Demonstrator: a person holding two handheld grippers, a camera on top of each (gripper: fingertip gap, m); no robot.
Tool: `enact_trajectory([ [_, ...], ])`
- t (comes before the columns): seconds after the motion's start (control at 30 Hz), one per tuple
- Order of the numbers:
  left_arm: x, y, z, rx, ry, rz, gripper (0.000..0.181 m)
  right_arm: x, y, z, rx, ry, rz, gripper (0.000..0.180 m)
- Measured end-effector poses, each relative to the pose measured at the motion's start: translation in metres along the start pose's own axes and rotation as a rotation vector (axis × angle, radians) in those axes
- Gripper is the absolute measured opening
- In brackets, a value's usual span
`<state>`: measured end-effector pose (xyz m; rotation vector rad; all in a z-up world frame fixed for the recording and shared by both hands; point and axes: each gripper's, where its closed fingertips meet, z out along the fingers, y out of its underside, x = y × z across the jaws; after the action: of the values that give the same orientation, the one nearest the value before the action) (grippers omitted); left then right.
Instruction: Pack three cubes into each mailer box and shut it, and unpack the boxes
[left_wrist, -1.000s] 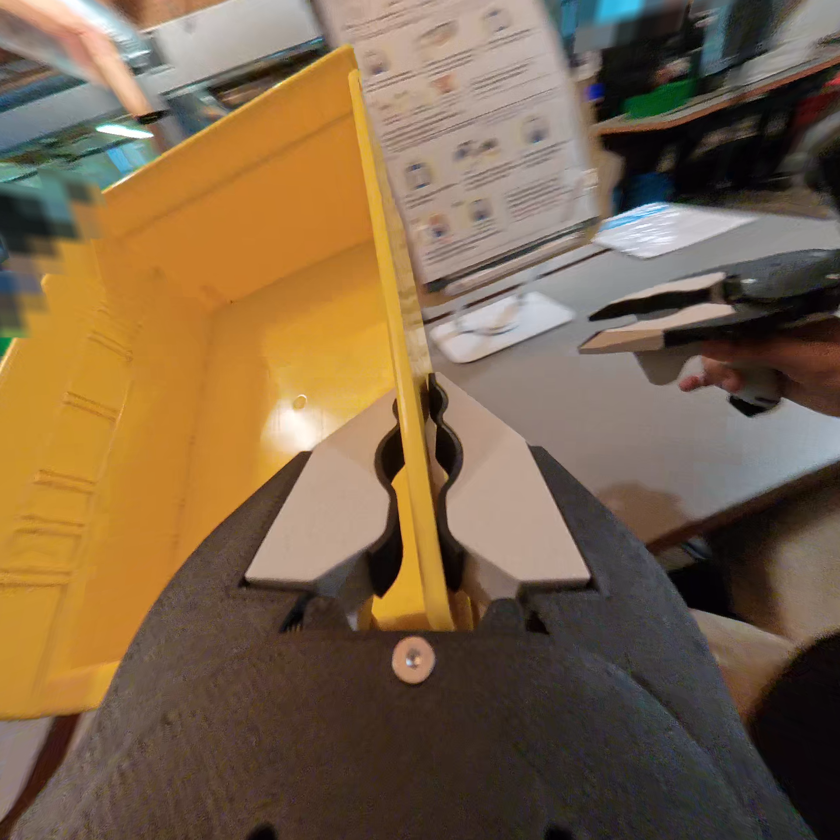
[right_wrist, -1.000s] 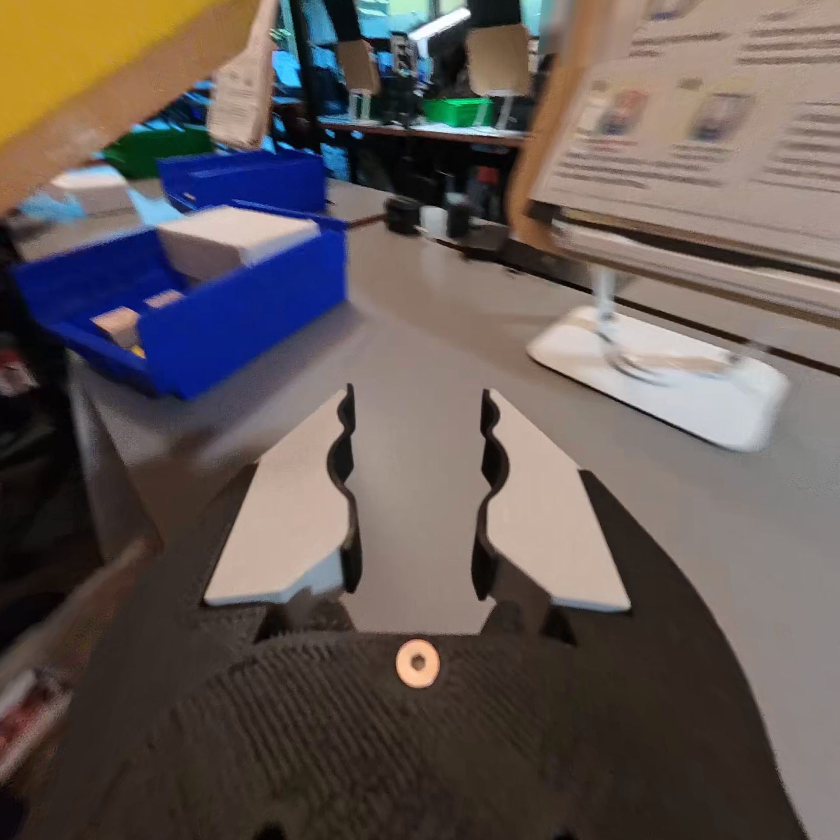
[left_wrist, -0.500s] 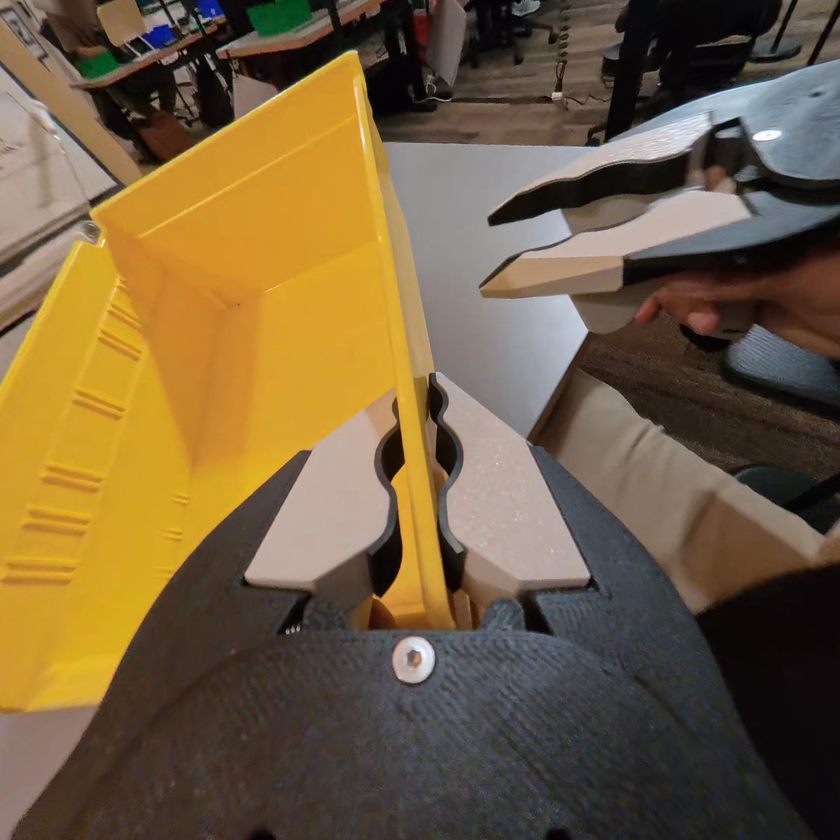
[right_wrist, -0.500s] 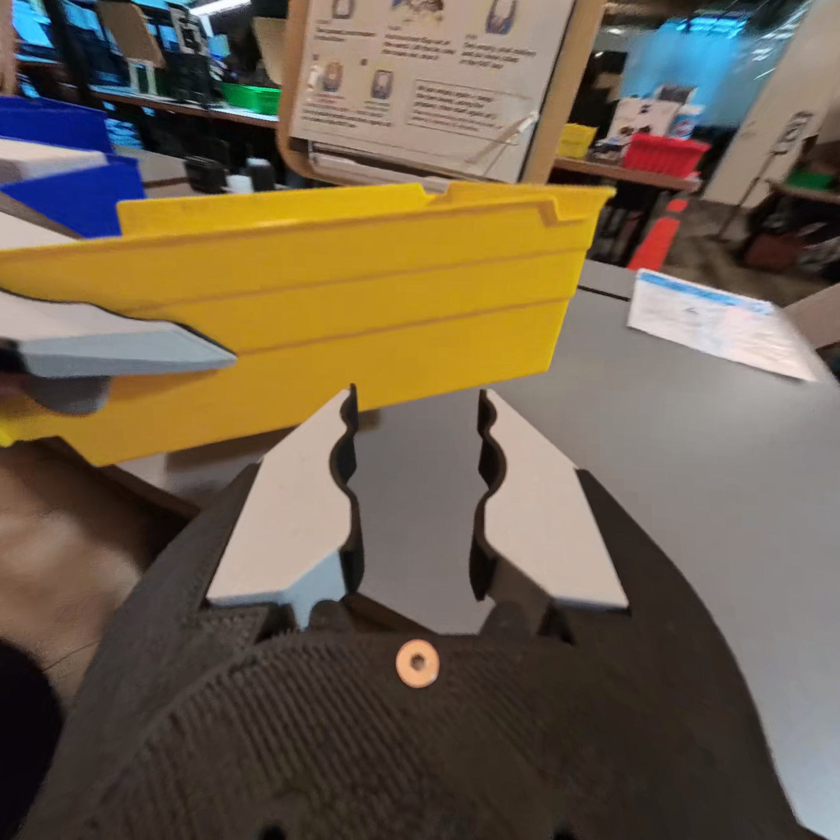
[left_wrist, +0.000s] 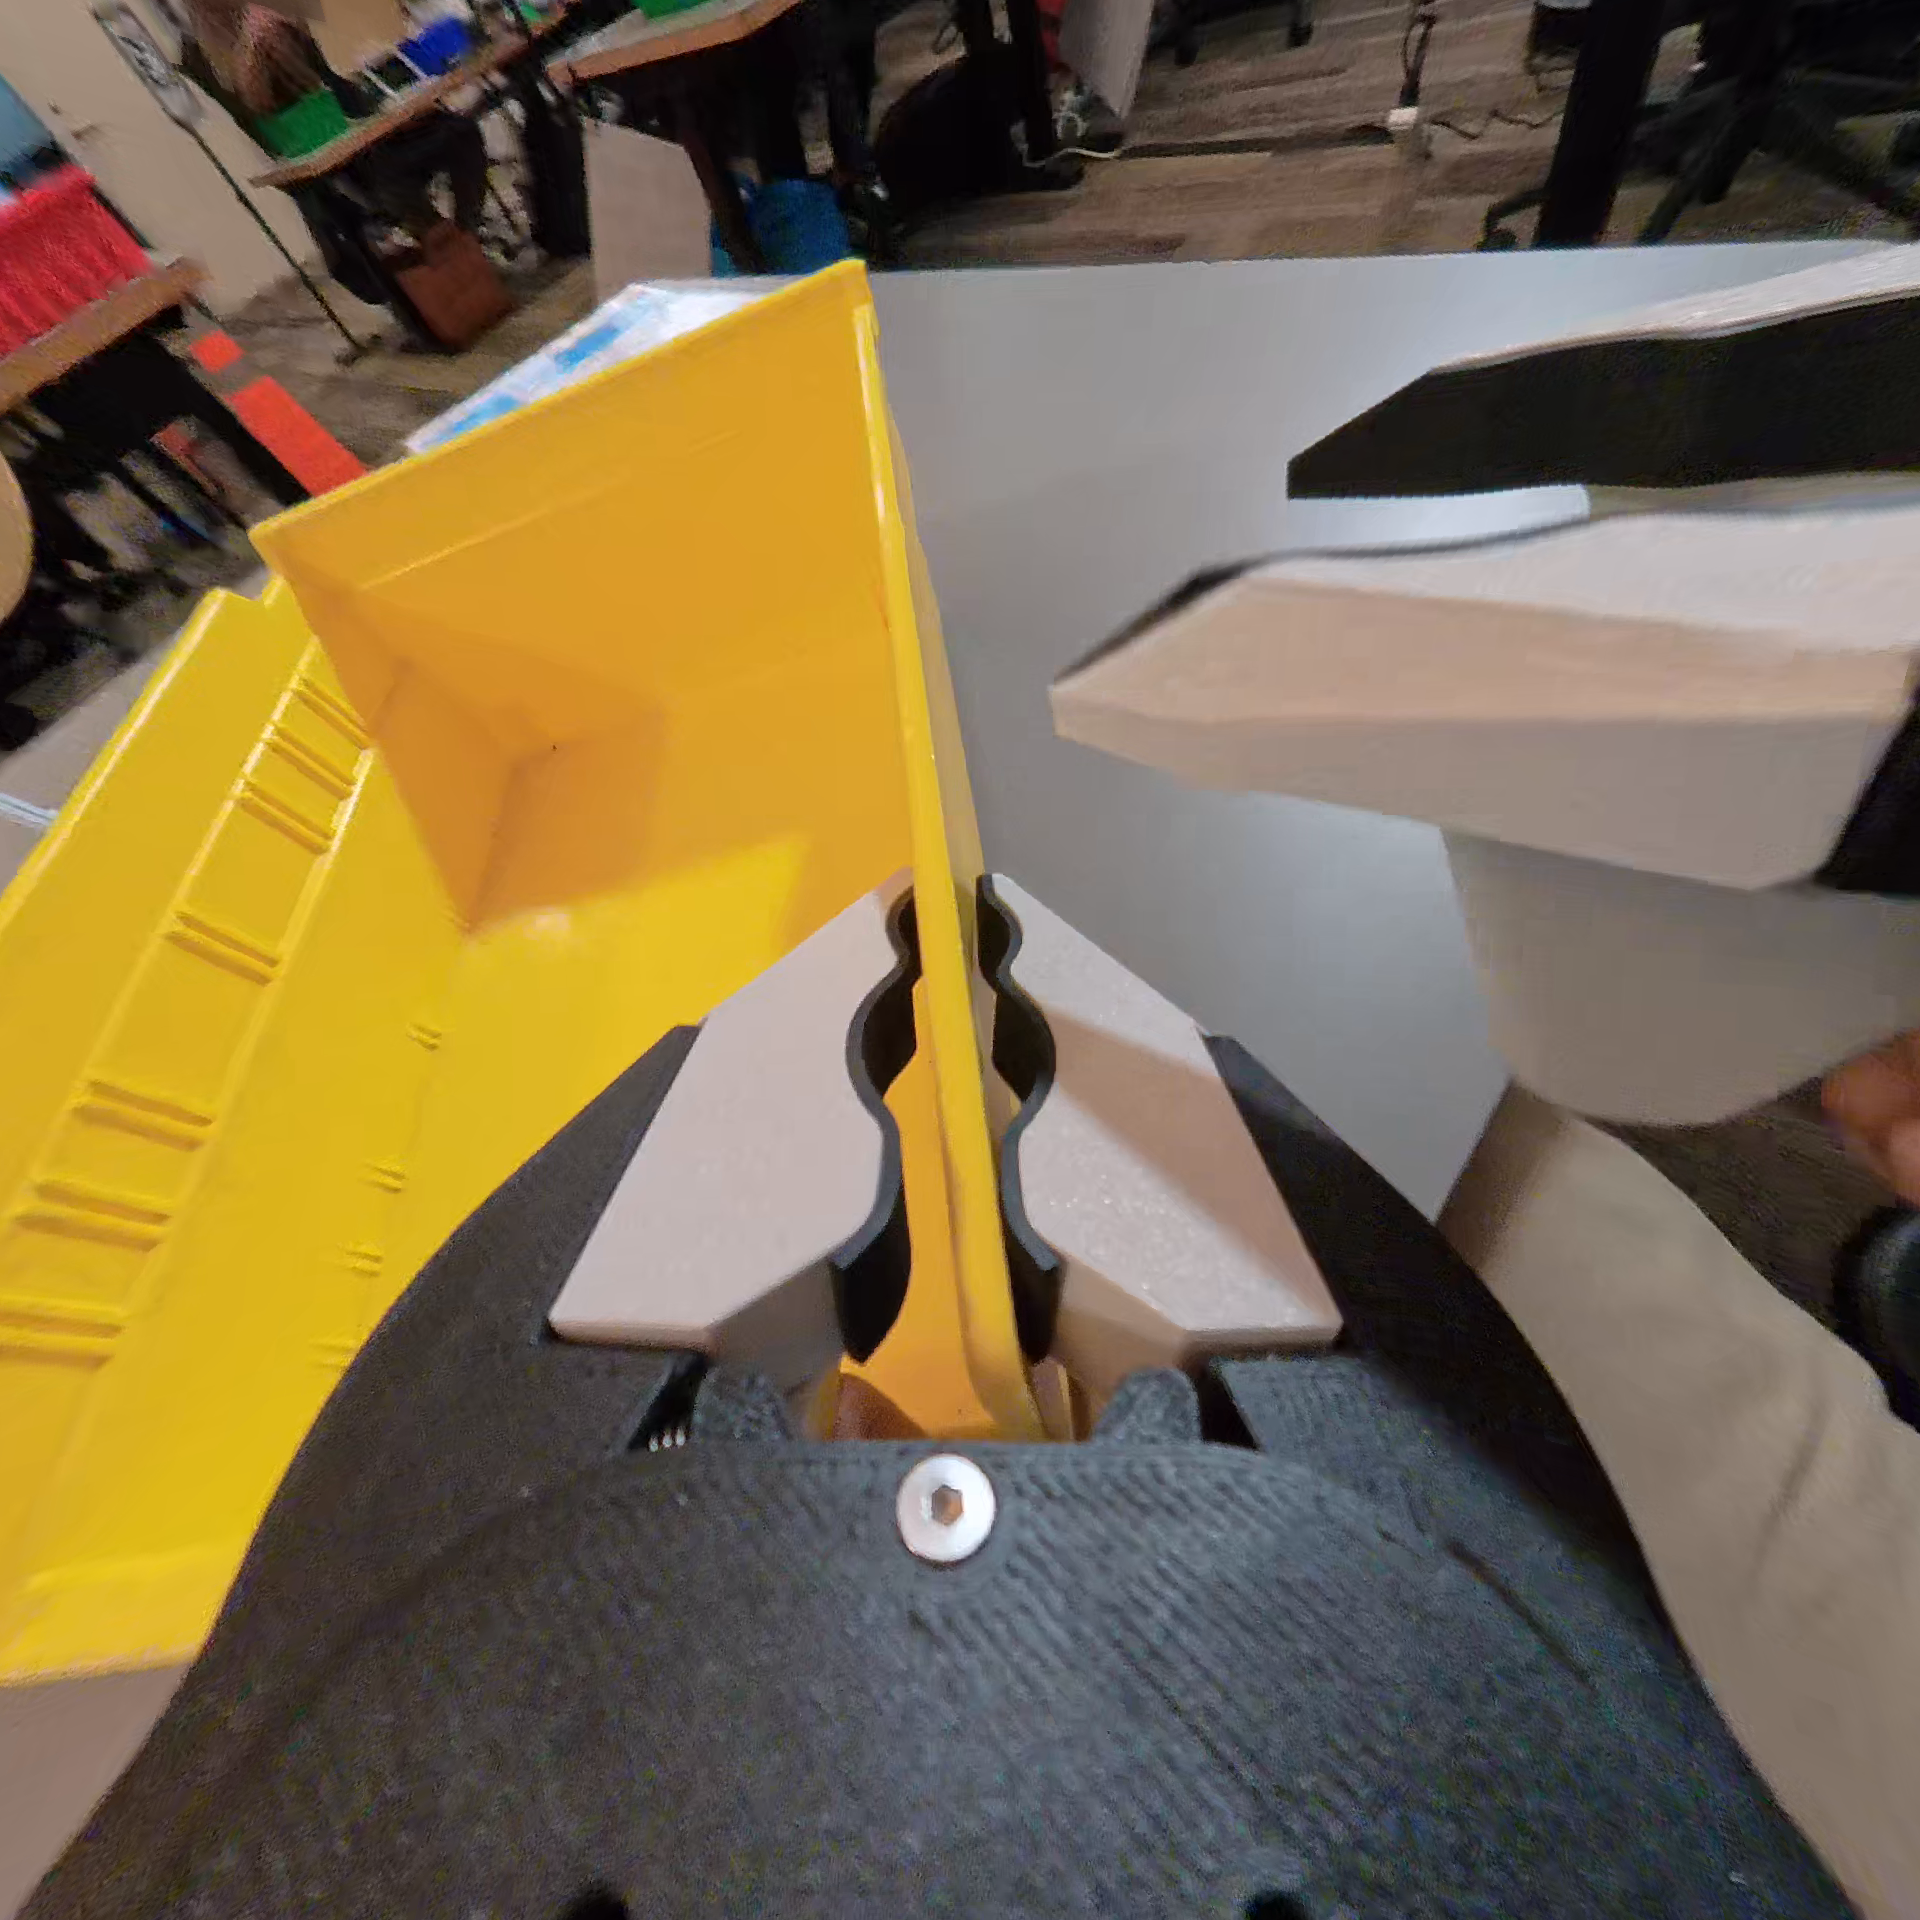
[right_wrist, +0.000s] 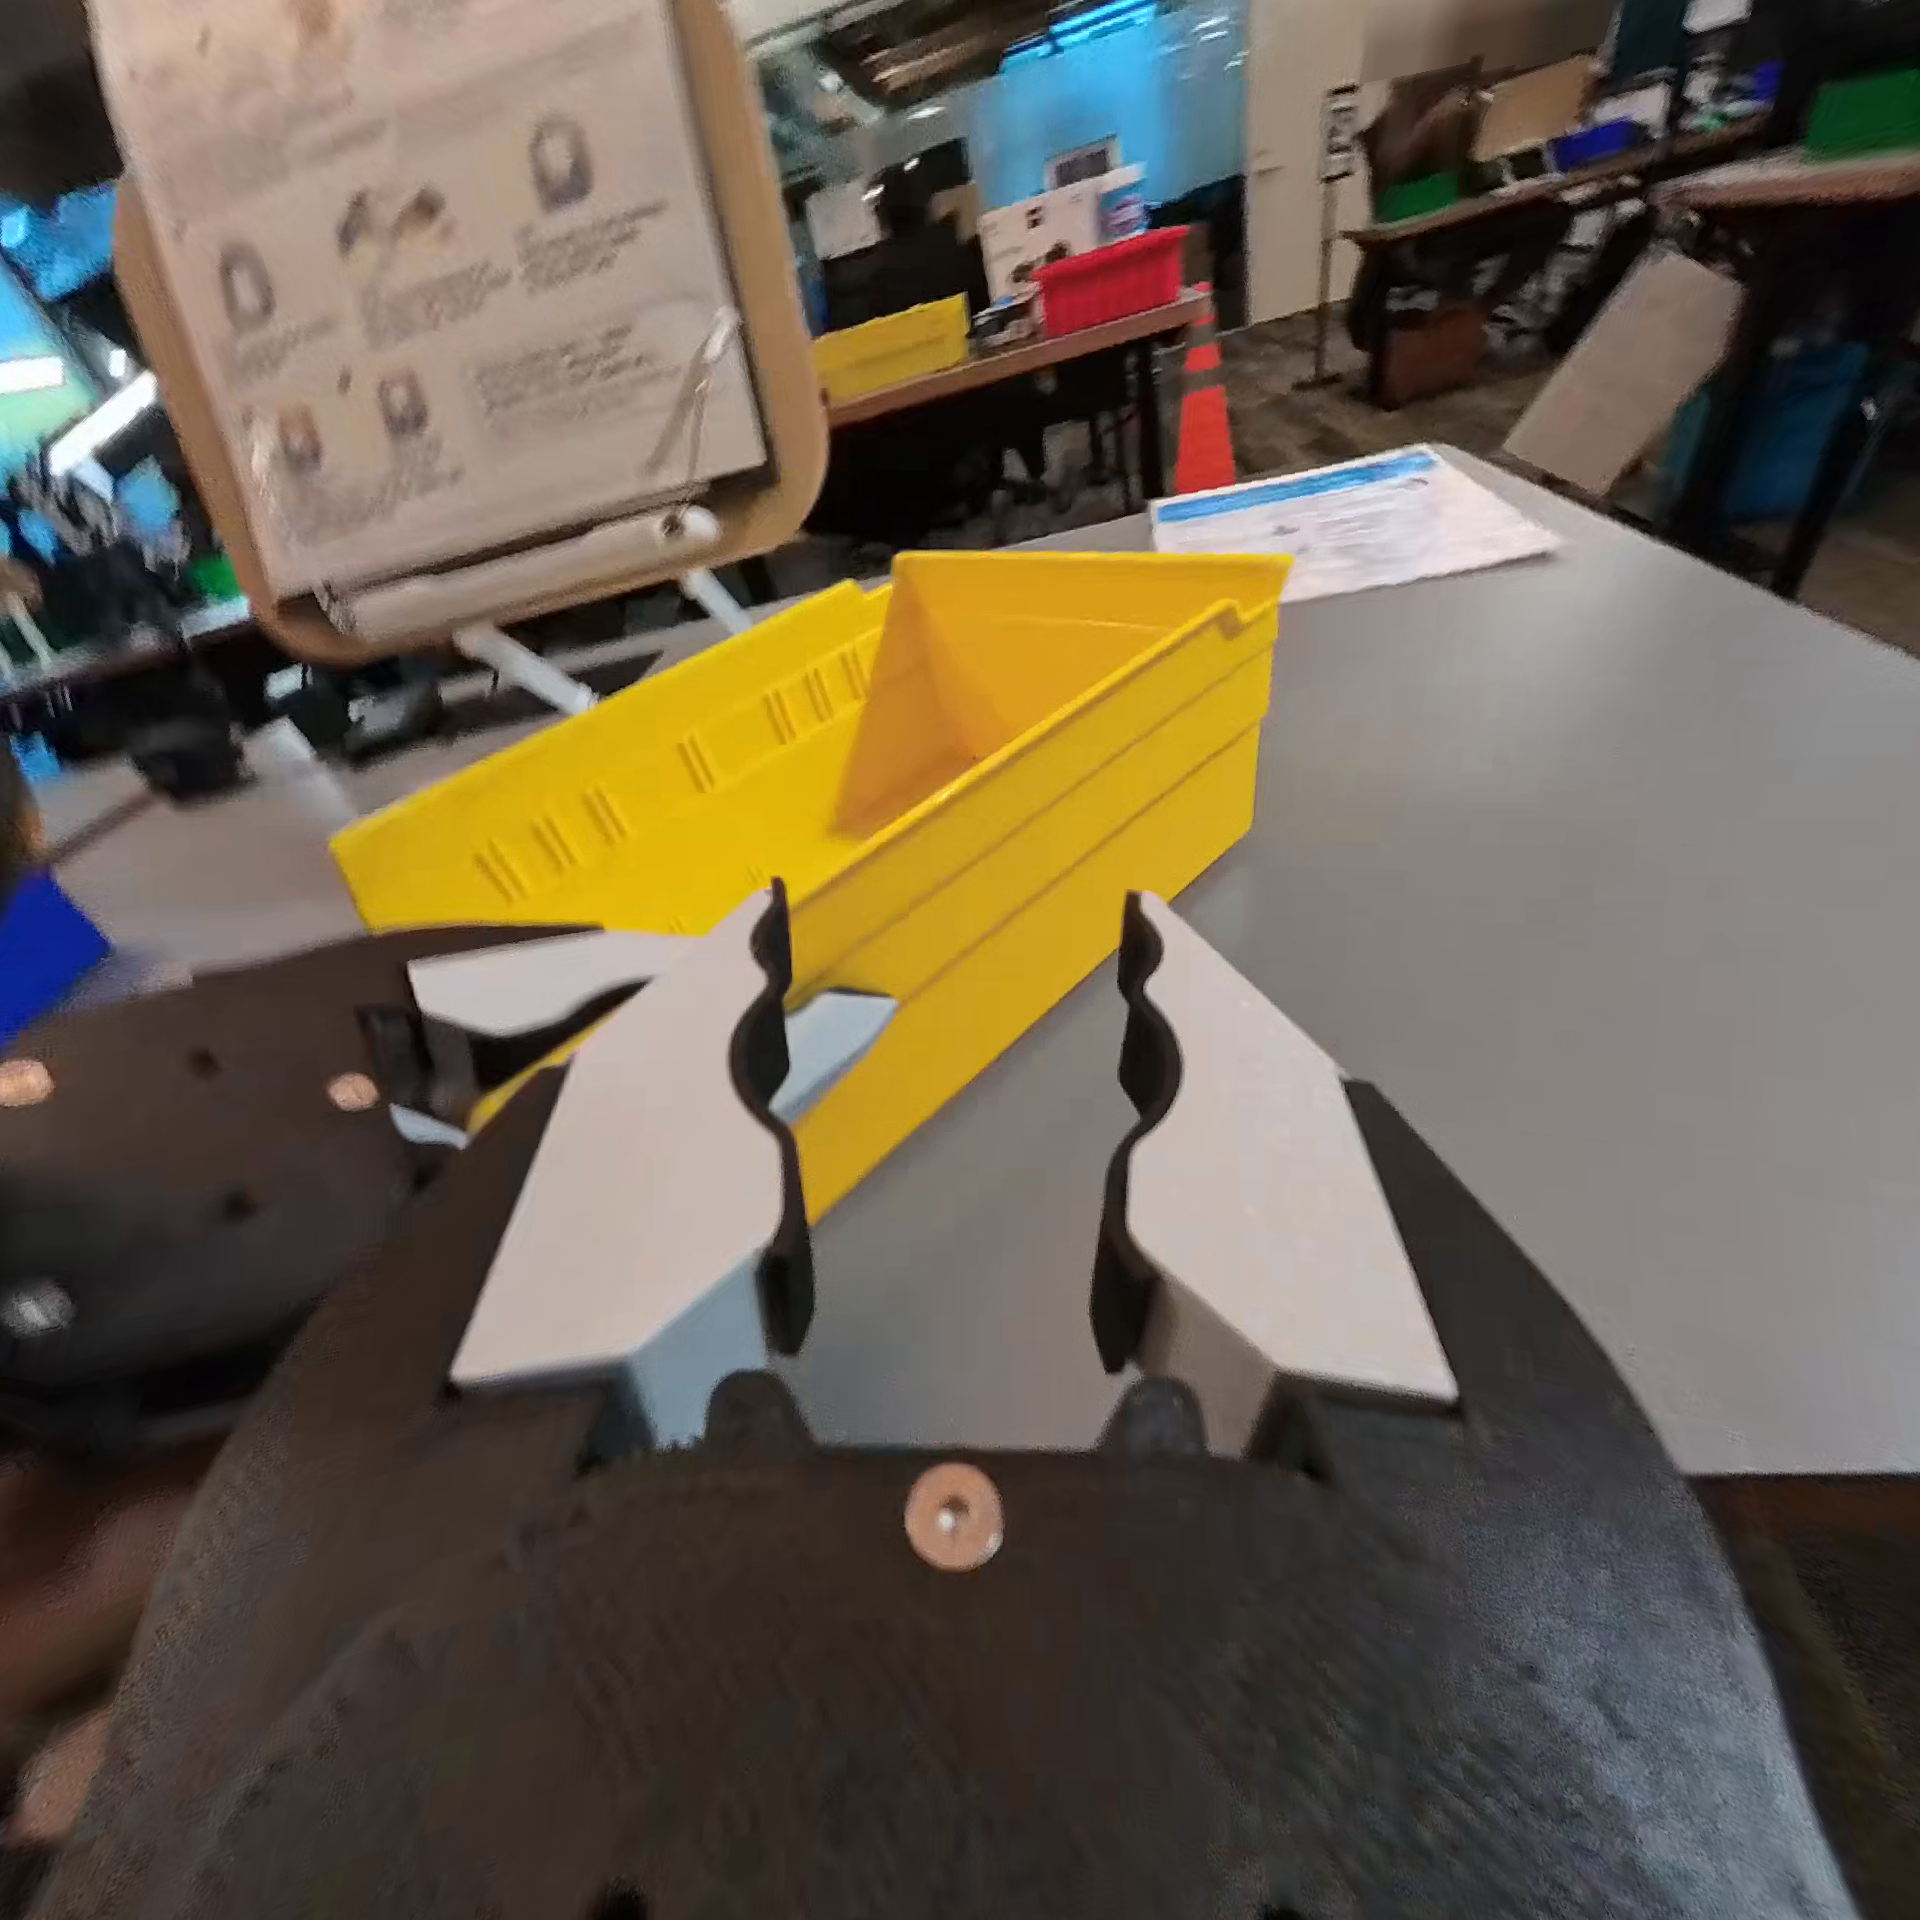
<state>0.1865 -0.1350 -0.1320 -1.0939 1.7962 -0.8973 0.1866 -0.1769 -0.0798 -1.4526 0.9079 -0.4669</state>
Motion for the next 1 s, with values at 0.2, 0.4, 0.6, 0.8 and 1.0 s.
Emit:
enact_trajectory([
  [0.2,0.007,-0.016,-0.007,0.048,-0.021,-0.019,0.013,0.02,-0.008,0.005,0.05,0.071,0.068,0.07],
  [0.4,-0.031,-0.012,-0.104,0.116,-0.091,-0.076,0.029,-0.038,-0.009,-0.002,0.069,-0.06,0.171,0.082],
  [0.6,-0.104,0.05,-0.143,-0.004,-0.213,-0.259,0.038,-0.089,0.037,0.028,-0.076,0.001,-0.025,0.112],
  [0.8,-0.156,0.103,-0.158,-0.017,-0.299,-0.29,0.04,-0.034,0.023,0.055,-0.138,0.001,-0.167,0.057],
  [1.0,-0.177,0.118,-0.156,-0.009,-0.277,-0.412,0.04,0.076,-0.006,0.069,-0.168,0.046,-0.24,0.004],
])
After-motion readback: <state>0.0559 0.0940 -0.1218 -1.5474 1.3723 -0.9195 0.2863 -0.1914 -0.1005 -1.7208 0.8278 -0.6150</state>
